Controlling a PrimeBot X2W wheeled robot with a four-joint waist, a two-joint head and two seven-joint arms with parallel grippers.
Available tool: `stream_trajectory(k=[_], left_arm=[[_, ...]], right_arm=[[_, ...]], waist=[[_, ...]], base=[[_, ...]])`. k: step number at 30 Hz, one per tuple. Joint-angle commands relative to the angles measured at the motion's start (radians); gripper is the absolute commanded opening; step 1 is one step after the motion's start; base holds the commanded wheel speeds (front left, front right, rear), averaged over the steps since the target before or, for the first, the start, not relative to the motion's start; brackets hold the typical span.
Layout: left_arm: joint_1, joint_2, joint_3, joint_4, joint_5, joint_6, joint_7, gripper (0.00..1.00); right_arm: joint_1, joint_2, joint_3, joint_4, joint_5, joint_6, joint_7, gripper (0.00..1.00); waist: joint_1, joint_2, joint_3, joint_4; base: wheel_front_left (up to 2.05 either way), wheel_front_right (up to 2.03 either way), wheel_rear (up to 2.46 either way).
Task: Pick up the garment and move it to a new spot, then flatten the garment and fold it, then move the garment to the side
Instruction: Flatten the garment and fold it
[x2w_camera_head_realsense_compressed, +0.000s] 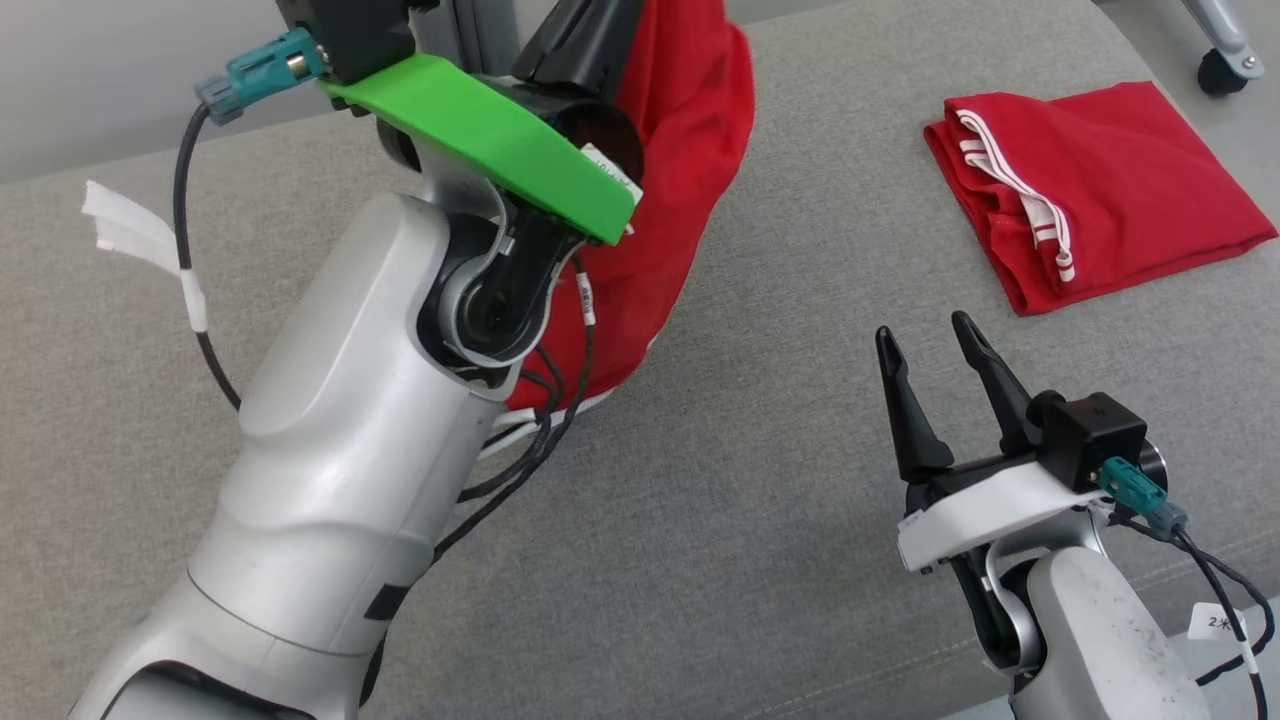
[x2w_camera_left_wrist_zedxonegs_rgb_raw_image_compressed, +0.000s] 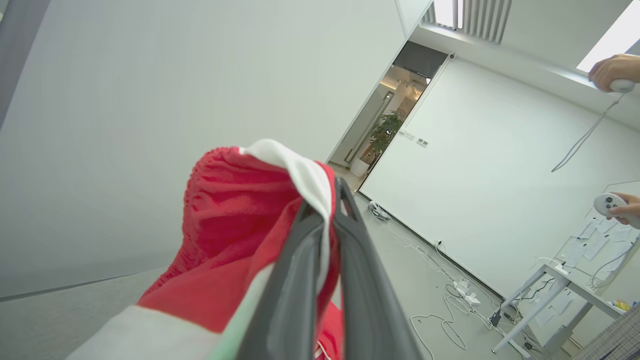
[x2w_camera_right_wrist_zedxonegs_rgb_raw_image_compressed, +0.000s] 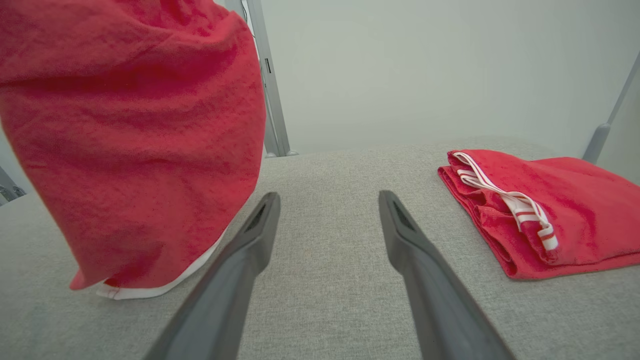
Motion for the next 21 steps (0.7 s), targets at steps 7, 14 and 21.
stream_trajectory(k=[7, 14, 21], left_arm=[[-0.011, 0.005, -0.089, -0.009, -0.097, 0.019, -0.204, 0.0], [0.18, 0.095, -0.114, 0.18, 0.047, 0.108, -0.222, 0.0], [0.397, 0.193, -0.142, 0.243, 0.083, 0.178, -0.189, 0.0]], right_arm=[[0.024, -0.003, -0.026, -0.008, -0.006, -0.002, -0.008, 1.0], [0.032, -0.004, -0.023, -0.018, -0.007, -0.002, 0.001, 1.0], [0.041, -0.012, -0.031, -0.023, -0.011, -0.002, 0.009, 1.0]], waist=[[0.0, 0.0, -0.017, 0.063], [0.0, 0.0, -0.017, 0.148], [0.0, 0.0, -0.03, 0.225]], base=[[0.0, 0.0, 0.0], [0.0, 0.0, 0.0], [0.0, 0.0, 0.0]])
